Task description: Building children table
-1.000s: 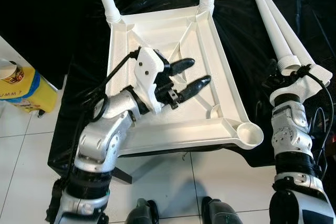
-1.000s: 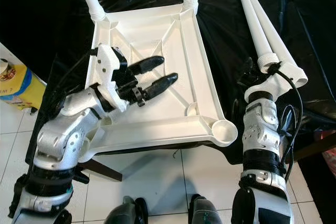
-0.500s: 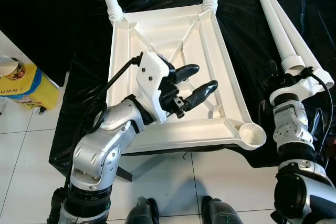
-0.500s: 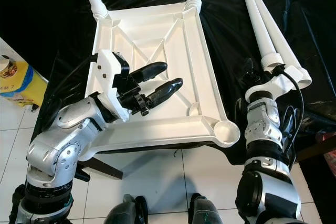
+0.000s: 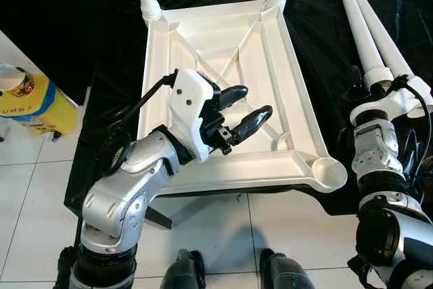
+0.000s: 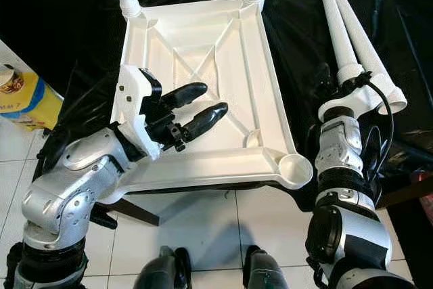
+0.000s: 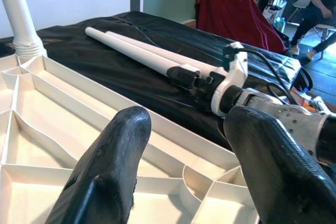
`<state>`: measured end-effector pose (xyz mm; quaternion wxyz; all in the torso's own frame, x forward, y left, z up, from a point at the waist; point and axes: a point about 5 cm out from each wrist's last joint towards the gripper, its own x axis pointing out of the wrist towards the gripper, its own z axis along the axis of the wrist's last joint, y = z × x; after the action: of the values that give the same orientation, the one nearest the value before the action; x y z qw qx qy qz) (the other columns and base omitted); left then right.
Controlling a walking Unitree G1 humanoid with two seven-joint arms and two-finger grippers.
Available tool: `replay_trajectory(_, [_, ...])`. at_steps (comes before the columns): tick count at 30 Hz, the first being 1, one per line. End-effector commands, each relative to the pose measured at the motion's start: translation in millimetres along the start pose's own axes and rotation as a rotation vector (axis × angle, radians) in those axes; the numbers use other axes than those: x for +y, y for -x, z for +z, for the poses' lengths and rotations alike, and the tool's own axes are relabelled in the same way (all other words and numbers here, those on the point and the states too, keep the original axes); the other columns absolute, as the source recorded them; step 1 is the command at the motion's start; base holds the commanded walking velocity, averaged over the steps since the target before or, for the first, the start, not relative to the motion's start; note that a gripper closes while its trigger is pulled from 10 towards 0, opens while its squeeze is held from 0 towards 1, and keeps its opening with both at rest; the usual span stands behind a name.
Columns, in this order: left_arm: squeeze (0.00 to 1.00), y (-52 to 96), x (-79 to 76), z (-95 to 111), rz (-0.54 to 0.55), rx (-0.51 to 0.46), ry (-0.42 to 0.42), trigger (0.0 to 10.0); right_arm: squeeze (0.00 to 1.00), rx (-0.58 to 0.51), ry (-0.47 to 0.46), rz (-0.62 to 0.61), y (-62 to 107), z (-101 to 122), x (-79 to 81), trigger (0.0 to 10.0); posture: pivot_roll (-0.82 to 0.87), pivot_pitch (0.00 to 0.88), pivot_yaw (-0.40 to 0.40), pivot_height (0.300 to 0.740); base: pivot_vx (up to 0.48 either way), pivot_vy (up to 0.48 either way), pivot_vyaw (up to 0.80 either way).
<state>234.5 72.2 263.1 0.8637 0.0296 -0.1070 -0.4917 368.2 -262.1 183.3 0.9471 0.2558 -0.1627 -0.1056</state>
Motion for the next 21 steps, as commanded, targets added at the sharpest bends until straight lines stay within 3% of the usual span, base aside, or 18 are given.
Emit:
replay_trajectory(1, [0.0, 3.0, -1.1, 1, 0.027, 0.007, 0.009, 10.0, 0.0, 0.004, -0.01, -0.015, -0.3, -1, -5.6, 10.0, 0.16, 0.244, 0.074, 0.74, 0.0, 0.0, 0.0])
replay_trajectory(10, [0.0, 5.7, -1.9, 3, 0.033, 0.027, 0.015, 10.0, 0.0, 0.05, -0.005, 0.001, -9.3, 1, -7.0, 10.0, 0.18, 0.255, 0.087, 0.74, 0.0, 0.0, 0.0])
replay_trajectory(11, [0.0, 6.4, -2.3, 3, 0.033, 0.032, 0.015, 10.0, 0.0, 0.069, 0.003, 0.017, -9.9, -1, -5.4, 6.8, 0.19, 0.258, 0.089, 0.74, 0.0, 0.0, 0.0])
replay_trajectory(14, [0.0, 6.8, -2.5, 3, 0.033, 0.035, 0.015, 10.0, 0.0, 0.086, 0.007, 0.032, -10.3, -3, -3.7, 6.1, 0.19, 0.258, 0.09, 0.74, 0.0, 0.0, 0.0])
replay_trajectory(15, [0.0, 7.3, -2.7, 3, 0.034, 0.037, 0.014, 10.0, 0.0, 0.104, 0.007, 0.048, -10.5, -5, -1.8, 3.6, 0.19, 0.261, 0.092, 0.74, 0.0, 0.0, 0.0])
replay_trajectory(16, [0.0, 7.6, -3.3, 3, 0.035, 0.041, 0.016, 10.0, 0.0, 0.122, 0.007, 0.07, -11.1, -8, 1.1, 0.0, 0.19, 0.265, 0.094, 0.74, 0.0, 0.0, 0.0])
replay_trajectory(21, [0.0, 7.7, -4.4, 3, 0.037, 0.045, 0.022, 10.0, 0.0, 0.139, 0.01, 0.102, -12.5, -9, 6.4, 0.0, 0.2, 0.269, 0.096, 0.74, 0.0, 0.0, 0.0])
